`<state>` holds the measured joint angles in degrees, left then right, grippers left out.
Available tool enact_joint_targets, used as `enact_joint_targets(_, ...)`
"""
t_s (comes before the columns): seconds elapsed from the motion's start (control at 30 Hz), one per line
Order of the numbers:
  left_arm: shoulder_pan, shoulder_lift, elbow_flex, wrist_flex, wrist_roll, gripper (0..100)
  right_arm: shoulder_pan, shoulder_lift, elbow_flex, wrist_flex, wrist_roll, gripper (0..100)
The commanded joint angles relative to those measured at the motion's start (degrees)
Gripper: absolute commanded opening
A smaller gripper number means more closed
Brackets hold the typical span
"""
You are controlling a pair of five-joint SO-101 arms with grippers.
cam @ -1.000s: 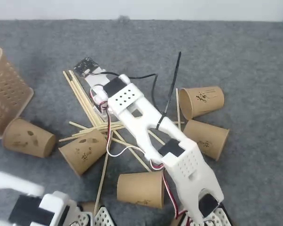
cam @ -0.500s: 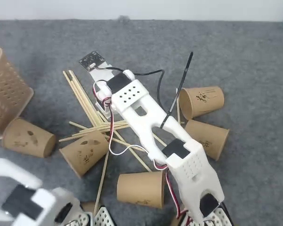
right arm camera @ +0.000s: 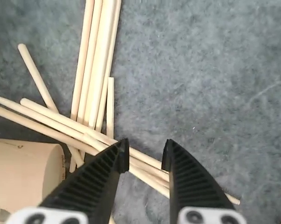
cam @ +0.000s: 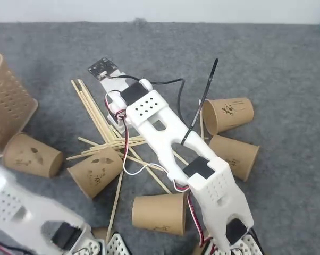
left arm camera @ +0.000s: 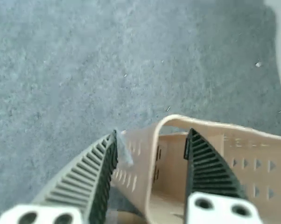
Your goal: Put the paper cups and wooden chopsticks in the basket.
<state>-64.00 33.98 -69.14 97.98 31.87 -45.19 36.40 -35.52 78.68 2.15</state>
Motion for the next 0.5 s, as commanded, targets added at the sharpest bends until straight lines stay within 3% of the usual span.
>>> enact_joint_targets(0.0, 2.37, 4.31, -6.99, 2.64, 0.53, 22, -0.31, -1.80, -2.37, -1.19, 1.05, 12.3)
enact_joint_targets(0.3, 2.29, 2.29, 2.95, 2.73, -2.37, 22, -0.40, -1.45, -2.37, -1.54, 1.14, 12.3)
enact_joint_targets(0.47, 2.37, -3.25, 14.29, 2.64, -3.16, 22, -0.40, -1.45, -2.37, -1.63, 1.14, 12.3)
